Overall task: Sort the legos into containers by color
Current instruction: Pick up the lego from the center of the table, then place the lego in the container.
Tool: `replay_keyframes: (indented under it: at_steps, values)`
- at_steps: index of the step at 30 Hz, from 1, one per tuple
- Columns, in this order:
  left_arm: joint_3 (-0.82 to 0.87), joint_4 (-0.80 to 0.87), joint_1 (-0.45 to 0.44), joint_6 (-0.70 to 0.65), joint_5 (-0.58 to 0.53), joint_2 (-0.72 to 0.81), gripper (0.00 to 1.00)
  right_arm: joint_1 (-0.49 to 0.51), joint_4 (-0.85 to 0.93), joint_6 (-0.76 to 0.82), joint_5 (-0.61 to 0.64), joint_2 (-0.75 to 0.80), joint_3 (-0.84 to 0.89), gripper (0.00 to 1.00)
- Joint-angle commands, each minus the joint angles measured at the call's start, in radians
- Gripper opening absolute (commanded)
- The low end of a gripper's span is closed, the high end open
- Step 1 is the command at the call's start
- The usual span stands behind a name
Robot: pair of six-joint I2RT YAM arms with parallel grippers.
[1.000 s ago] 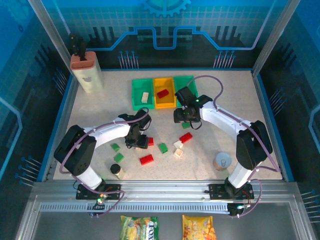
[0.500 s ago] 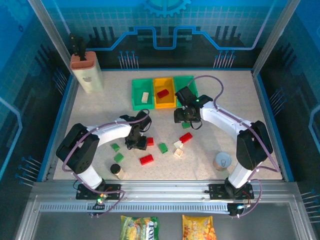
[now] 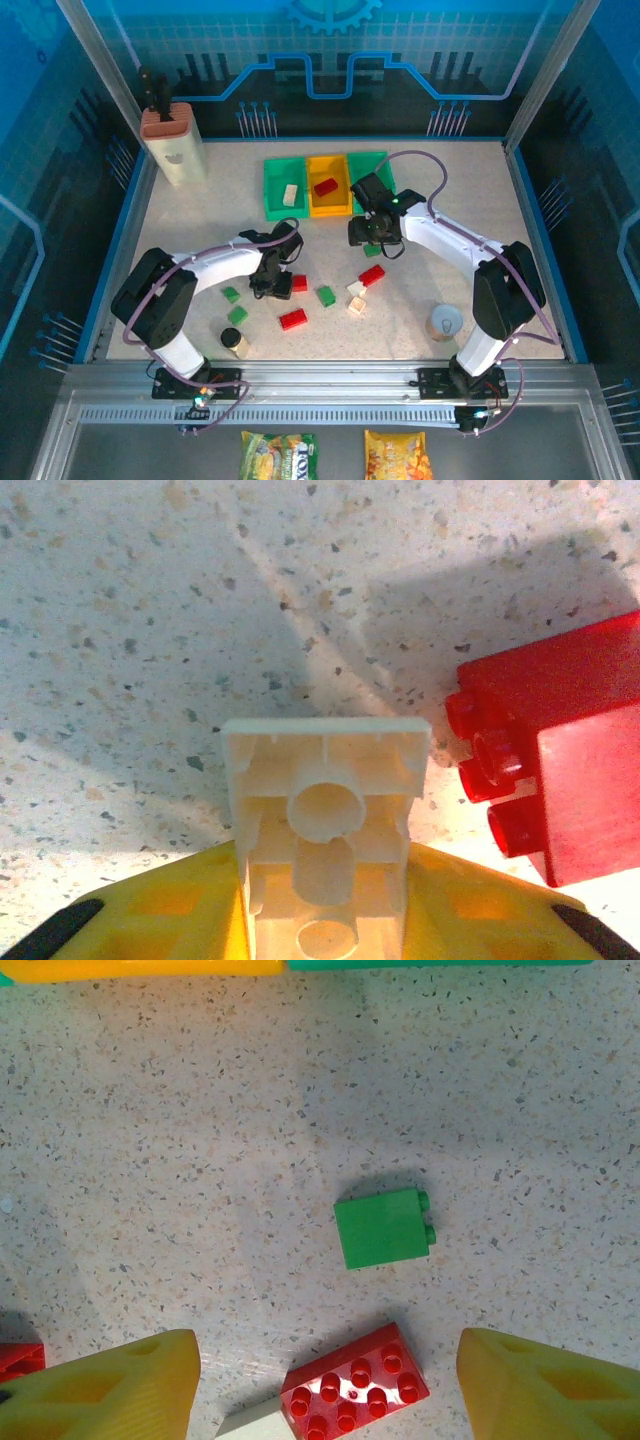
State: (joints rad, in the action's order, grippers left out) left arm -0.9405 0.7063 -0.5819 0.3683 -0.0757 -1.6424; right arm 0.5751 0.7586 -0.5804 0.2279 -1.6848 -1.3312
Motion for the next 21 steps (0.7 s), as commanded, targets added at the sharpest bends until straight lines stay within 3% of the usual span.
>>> replay_keyframes:
  at_steps: [1,11,21]
  values:
    - [-0.041,0.041,0.001,0.023,-0.028,0.04,0.38,-0.006,0.03,-0.01,0.019,0.03,-0.036,0.7]
    - [-0.165,0.035,0.055,0.012,-0.032,0.04,0.38,-0.009,0.042,-0.007,0.038,0.056,-0.023,0.7]
    - [-0.392,0.033,0.122,0.012,-0.034,-0.082,0.35,-0.024,0.045,-0.011,0.047,0.106,0.027,0.7]
